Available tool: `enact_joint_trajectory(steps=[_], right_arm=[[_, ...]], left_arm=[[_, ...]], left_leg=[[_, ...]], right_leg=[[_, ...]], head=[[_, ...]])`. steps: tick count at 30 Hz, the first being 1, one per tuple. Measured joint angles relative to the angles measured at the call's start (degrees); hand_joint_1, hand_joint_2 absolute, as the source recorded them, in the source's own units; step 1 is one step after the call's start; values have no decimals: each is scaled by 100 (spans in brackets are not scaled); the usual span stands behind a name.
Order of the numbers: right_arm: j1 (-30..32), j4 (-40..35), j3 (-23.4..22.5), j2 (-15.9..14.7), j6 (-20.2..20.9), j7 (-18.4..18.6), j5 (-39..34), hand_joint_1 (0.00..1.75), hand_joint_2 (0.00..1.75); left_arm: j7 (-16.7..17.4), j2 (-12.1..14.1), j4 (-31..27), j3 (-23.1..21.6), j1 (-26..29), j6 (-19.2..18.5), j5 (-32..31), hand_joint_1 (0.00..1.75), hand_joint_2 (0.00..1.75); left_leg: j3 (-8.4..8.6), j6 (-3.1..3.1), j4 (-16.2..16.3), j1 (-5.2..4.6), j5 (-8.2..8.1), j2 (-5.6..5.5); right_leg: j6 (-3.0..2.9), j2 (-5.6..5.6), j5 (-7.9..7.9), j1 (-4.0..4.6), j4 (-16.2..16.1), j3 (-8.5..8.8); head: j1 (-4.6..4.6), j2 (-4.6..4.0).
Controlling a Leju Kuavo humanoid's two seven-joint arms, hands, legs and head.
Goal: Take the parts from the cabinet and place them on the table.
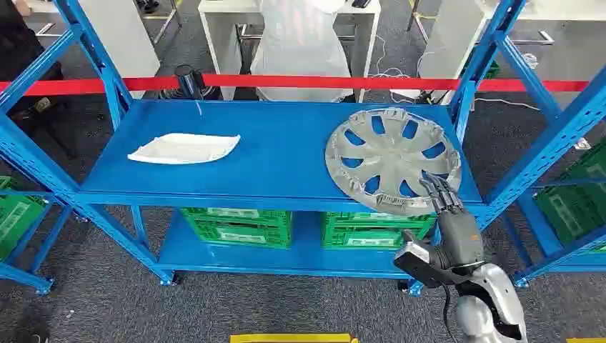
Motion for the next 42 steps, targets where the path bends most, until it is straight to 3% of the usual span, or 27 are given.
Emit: enact_joint_trajectory(steps=[7, 14, 15, 23, 32, 42], right_arm=[[30, -9, 0, 68, -6, 0, 17, 0, 0], [156, -120, -35, 90, -11, -17, 2, 0, 0], [173, -122, -46, 87, -11, -20, 4, 0, 175], [-66, -19, 26, -330, 451, 44, 138, 0, 175], [-648, 685, 337, -813, 328, 208, 689, 0, 175], [-1865, 2286, 1239, -1394, 287, 2, 839, 0, 175]], left_arm=[[-59, -9, 0, 0, 7, -4, -26, 0, 0], [129, -11, 9, -2, 6, 0, -153, 0, 0], [151, -9, 9, -2, 8, 2, -155, 0, 0], [-15, 57, 4, -2, 0, 28, -129, 0, 0], [133, 52, 7, -2, -5, 15, -50, 0, 0], [79, -138, -2, 162, 2, 48, 230, 0, 0]], left_leg=[[69, -48, -49, 4, -11, -3], [76, -74, -56, 13, -28, -4], [75, -78, -56, 13, -31, -4], [77, -78, -56, 11, -34, -4], [81, -76, -56, 9, -33, -7], [86, -73, -56, 8, -32, -15]], right_leg=[[-58, 1, -37, -1, 0, 43], [-61, 1, -55, -3, -3, 53], [-61, 1, -56, -2, -6, 55], [-55, 3, -53, -1, -30, 71], [-44, 5, -45, -1, -44, 85], [-38, 3, -41, -8, -48, 92]], head=[[0, 2], [2, 2], [2, 2], [2, 0], [2, 2], [2, 2]])
